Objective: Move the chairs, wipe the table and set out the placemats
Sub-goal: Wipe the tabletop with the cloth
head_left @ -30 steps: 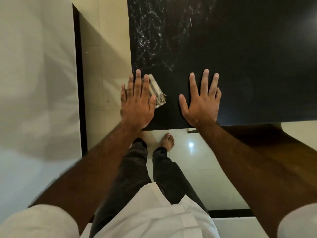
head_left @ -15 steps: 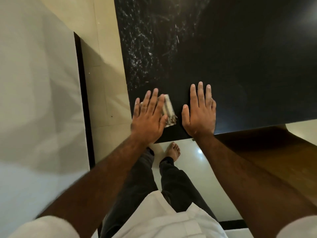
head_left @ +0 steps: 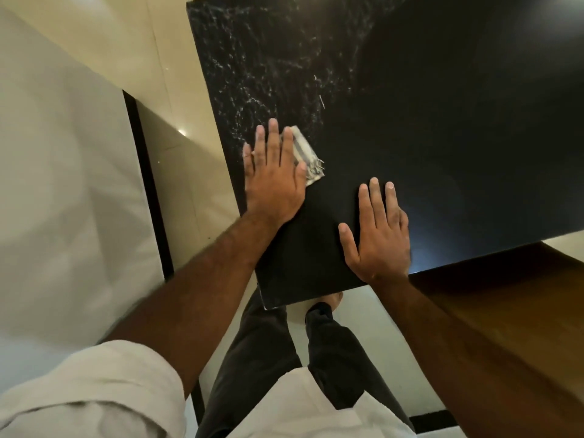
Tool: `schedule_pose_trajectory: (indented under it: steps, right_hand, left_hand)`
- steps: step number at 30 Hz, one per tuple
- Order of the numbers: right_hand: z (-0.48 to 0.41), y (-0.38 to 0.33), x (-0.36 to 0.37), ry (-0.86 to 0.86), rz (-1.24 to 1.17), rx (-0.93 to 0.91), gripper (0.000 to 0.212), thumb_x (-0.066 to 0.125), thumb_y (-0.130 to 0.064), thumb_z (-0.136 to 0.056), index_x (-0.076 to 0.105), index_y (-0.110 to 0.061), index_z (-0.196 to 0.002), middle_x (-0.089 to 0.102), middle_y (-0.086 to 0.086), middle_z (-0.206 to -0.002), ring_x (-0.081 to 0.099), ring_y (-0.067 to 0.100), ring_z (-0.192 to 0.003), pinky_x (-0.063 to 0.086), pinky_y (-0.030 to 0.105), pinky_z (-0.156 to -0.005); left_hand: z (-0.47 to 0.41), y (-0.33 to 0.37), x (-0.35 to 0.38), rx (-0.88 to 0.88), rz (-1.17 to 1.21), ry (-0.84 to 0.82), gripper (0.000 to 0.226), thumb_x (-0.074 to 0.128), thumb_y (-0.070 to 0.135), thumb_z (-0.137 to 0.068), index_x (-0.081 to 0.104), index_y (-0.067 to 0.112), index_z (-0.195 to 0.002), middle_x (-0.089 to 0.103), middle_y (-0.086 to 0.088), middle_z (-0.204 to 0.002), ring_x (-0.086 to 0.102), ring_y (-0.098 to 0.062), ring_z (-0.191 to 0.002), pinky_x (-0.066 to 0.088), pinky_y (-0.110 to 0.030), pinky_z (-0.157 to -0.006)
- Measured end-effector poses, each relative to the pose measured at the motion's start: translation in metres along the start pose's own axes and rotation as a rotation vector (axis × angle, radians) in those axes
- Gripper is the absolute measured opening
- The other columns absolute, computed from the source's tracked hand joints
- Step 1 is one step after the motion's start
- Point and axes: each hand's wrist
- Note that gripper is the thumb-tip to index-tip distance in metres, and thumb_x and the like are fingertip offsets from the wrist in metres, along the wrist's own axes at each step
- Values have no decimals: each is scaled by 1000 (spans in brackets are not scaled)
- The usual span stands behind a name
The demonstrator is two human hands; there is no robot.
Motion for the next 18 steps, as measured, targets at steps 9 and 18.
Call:
schedule_pose_trajectory:
  steps: [9,18]
  right_hand:
    - [-2,1,2,-26,-13,37,85,35,-62,-108,17,-16,-176,4,3,-185,-5,24,-171,19,54,-132]
    - [-5,-1,2,-29,-68,78,84,32,-64,-108,18,-17,-176,8,2,-185,-2,23,-172,21,55,-132]
  left_hand:
    - [37,-23,-1,377,-48,-116,76,24,54,-115,-1,16,-176,-13,-10,-183,-11,-31,-169,10,-59,-134]
    - [-41,-86,-22,187,-86,-51,76,21,54,-114,-1,16,-176,-10,-12,-183,-7,-34,-170,7,-60,-136]
Point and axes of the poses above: each hand's wrist, its own z-axis away from the middle knuckle, its own x-axis out of the palm, y = z × x
